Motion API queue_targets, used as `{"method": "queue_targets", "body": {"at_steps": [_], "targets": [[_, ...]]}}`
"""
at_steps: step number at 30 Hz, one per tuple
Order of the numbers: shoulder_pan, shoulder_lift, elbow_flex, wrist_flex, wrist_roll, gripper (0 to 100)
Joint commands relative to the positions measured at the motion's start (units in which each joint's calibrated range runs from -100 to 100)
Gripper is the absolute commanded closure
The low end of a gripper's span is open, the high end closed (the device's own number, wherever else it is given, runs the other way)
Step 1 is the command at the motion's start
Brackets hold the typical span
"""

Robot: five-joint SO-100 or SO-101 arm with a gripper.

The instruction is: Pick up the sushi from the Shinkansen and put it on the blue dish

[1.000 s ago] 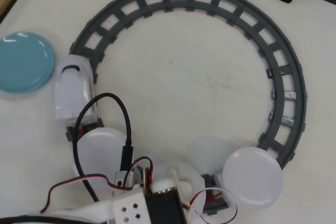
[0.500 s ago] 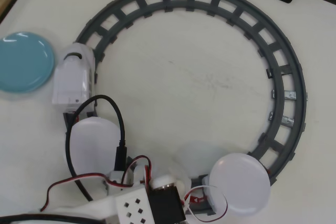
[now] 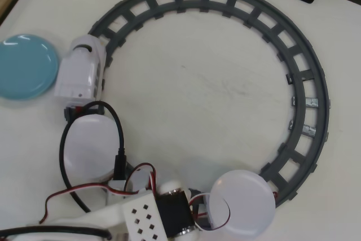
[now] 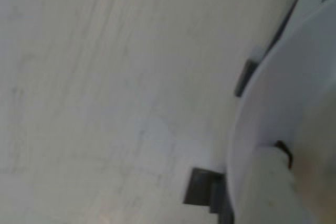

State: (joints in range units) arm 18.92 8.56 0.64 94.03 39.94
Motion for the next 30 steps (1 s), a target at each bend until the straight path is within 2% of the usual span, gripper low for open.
{"method": "queue_targets", "body": {"at_steps": [1, 4, 12, 18, 23, 30], "targets": [[-0.26, -1.05, 0.8, -0.06, -1.08, 84], [-0.26, -1.05, 0.44, -0.06, -1.34, 89], [-0.61, -1.22, -2.17, 0.53, -1.44, 95], [-3.52, -1.22, -11.46, 3.93, -3.59, 96], [-11.0, -4.95, -14.62, 5.2, -6.78, 96], [-27.46, -17.65, -7.4, 5.2, -10.75, 96]]}}
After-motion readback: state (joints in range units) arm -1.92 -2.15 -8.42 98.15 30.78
